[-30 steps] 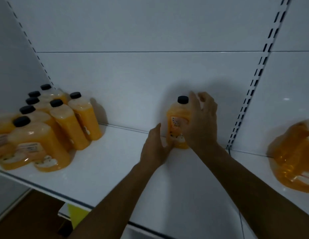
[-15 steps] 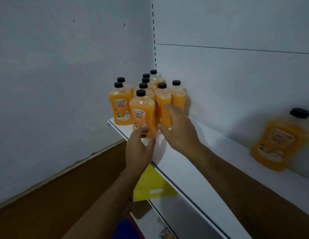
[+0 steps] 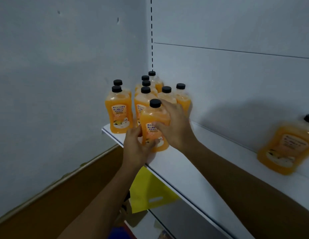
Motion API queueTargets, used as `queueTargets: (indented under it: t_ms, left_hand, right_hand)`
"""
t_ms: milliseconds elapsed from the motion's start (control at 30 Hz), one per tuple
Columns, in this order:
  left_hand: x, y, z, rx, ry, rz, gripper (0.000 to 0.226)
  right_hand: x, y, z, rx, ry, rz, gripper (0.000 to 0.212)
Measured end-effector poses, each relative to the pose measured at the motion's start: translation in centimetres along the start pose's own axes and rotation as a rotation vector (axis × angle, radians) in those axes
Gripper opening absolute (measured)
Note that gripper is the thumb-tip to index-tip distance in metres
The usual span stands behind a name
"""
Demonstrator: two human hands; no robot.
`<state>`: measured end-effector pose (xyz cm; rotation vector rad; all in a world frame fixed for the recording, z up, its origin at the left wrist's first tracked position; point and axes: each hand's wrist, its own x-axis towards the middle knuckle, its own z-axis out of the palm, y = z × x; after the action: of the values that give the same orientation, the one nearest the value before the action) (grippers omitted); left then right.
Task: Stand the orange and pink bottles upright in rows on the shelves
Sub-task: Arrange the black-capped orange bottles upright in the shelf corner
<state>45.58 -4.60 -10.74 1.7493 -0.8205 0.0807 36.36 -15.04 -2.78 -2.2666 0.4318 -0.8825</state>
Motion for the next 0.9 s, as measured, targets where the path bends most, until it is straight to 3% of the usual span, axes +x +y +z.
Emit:
queueTargets:
  t_ms: [100, 233, 500, 900]
  left_hand:
    - [-0.8, 0.5, 2.2, -0.125, -0.050, 0.017, 0.051]
    - [-1.3, 2.8, 7.2, -0.345, -0.308, 0.043, 0.053]
    - [-3.6, 9.6, 17.6, -0.331, -0.665, 0.152, 0.045]
    - [-6.4, 11.7, 22.6, -0.362, -0.791, 0.181, 0.050]
  right_hand:
    - [-1.1, 0.9, -2.2, -0.018, 0.083, 0.017, 0.063]
    - [-3.1, 2.8, -6.8, -0.194, 0.213, 0.117, 0.063]
    - [-9.2, 6.3, -17.3, -0.383, 0.450, 0.331, 0.061]
    - [-13.2, 9.5, -21.4, -0.421, 0.540, 0.360, 0.055]
